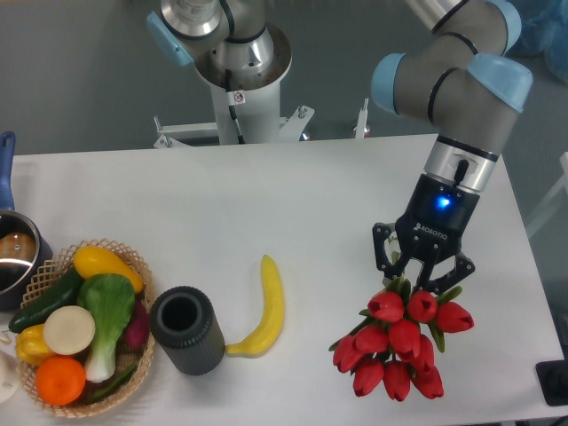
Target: Insert the flowers into the vase
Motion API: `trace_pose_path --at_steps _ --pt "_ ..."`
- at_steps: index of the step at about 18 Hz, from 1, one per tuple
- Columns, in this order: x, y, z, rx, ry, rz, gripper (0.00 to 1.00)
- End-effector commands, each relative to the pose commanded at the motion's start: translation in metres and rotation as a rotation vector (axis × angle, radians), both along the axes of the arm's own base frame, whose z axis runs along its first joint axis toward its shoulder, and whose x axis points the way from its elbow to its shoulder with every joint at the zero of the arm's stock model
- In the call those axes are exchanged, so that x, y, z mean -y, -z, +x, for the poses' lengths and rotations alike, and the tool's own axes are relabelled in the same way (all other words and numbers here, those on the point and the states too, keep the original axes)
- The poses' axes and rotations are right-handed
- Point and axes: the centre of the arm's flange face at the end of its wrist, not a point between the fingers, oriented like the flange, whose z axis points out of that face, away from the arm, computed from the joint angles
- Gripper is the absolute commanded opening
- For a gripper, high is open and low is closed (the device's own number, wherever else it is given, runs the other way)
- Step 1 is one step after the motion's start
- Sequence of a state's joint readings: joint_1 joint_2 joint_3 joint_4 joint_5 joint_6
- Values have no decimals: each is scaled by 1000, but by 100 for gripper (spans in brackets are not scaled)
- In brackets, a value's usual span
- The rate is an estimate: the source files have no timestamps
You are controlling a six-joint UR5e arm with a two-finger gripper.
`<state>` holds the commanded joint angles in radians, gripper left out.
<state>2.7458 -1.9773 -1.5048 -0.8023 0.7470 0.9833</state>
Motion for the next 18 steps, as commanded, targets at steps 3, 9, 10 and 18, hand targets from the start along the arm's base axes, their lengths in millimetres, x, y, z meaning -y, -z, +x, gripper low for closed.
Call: trace_pose_path --at_steps 3,9,10,18 --pt "0 0 1 0 0 0 32" --pt "4 -7 -4 12 -17 15 32" --pt "4 -7 -3 16 -12 25 32" --pt "-31 -8 12 20 76 82 32"
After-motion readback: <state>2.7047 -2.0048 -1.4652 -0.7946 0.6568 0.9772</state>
